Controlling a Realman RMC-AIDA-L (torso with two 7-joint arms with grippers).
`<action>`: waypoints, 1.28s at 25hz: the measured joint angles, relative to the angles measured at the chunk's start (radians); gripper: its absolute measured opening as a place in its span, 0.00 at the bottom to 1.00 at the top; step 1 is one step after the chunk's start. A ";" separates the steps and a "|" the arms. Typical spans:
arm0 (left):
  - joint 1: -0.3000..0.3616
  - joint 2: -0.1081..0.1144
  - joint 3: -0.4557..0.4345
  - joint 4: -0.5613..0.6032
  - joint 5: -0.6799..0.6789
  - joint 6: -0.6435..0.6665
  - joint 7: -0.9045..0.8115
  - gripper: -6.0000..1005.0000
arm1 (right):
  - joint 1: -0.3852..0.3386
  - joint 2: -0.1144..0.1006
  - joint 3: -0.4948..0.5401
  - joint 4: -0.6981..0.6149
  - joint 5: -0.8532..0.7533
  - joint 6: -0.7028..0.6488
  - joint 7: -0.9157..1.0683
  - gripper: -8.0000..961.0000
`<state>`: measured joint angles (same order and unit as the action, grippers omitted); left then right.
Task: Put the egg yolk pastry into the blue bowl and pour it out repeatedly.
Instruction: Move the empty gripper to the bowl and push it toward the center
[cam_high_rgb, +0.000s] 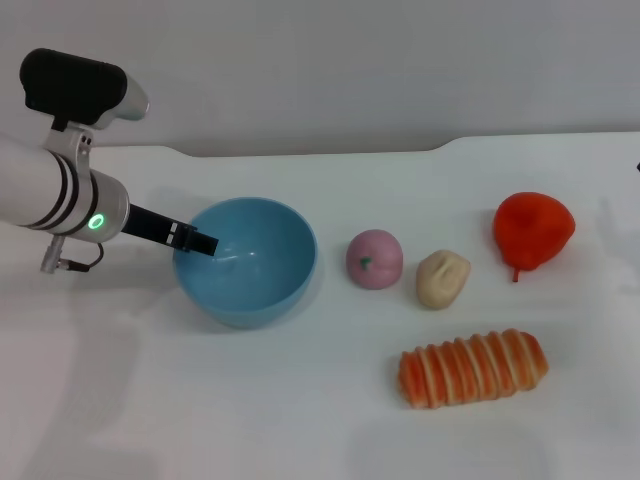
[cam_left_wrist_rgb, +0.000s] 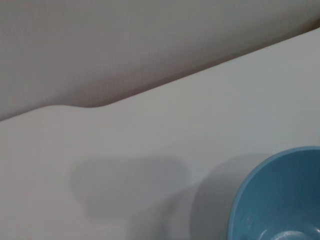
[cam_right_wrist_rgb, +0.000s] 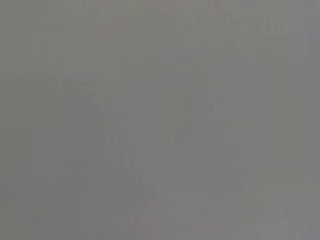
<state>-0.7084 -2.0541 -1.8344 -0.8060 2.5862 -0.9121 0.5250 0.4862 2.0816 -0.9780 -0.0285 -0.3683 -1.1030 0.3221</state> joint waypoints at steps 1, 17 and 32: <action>-0.001 0.000 0.001 0.004 0.000 0.002 0.000 0.72 | 0.000 0.000 0.000 0.000 0.000 0.000 0.000 0.60; -0.035 -0.009 0.007 0.124 -0.033 0.041 0.000 0.68 | 0.000 0.001 -0.002 0.003 -0.001 0.000 0.000 0.60; -0.061 -0.005 0.038 0.163 -0.043 0.052 0.009 0.62 | 0.002 0.002 -0.002 -0.001 -0.001 0.000 0.002 0.60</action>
<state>-0.7698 -2.0590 -1.7966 -0.6435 2.5431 -0.8602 0.5342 0.4878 2.0832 -0.9797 -0.0291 -0.3697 -1.1029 0.3236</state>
